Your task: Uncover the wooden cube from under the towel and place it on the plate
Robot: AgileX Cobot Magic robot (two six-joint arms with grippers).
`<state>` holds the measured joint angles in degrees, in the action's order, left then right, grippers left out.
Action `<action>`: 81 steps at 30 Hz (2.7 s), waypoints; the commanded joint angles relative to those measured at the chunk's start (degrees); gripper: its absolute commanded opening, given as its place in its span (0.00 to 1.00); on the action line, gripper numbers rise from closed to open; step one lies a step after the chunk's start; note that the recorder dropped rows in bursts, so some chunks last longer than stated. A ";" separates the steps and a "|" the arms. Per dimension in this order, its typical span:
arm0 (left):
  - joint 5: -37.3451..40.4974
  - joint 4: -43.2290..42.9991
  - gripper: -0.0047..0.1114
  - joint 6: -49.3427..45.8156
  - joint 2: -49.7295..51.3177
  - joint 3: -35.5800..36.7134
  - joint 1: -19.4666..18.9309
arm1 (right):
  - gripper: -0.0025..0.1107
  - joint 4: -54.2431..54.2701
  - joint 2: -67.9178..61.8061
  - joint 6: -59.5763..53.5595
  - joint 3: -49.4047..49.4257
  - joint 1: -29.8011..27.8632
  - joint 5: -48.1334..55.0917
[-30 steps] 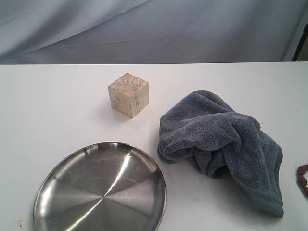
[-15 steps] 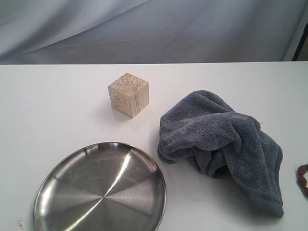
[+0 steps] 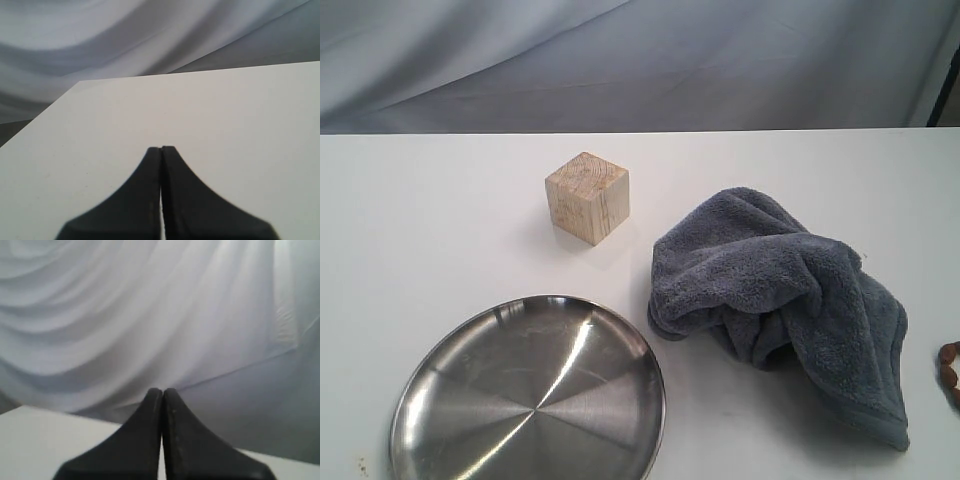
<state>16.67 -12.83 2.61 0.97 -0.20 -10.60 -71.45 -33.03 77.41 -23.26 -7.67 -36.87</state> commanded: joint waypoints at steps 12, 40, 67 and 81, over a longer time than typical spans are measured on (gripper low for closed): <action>-0.33 0.72 0.05 0.11 -0.26 0.20 -0.17 | 0.02 -9.71 -57.39 23.49 -31.38 -0.27 -33.09; -0.33 0.72 0.05 0.11 -0.26 0.20 -0.17 | 0.02 -28.50 -66.39 16.87 -51.46 30.30 20.92; -0.33 0.72 0.05 0.11 -0.26 0.20 -0.17 | 0.95 -28.50 -72.96 4.16 -51.46 38.42 25.01; -0.33 0.72 0.05 0.11 -0.26 0.20 -0.17 | 0.95 -28.50 -93.35 11.23 -75.53 38.42 20.82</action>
<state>16.67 -12.61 2.51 0.97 -0.20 -10.60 -99.86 -123.90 87.64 -95.59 30.81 -14.04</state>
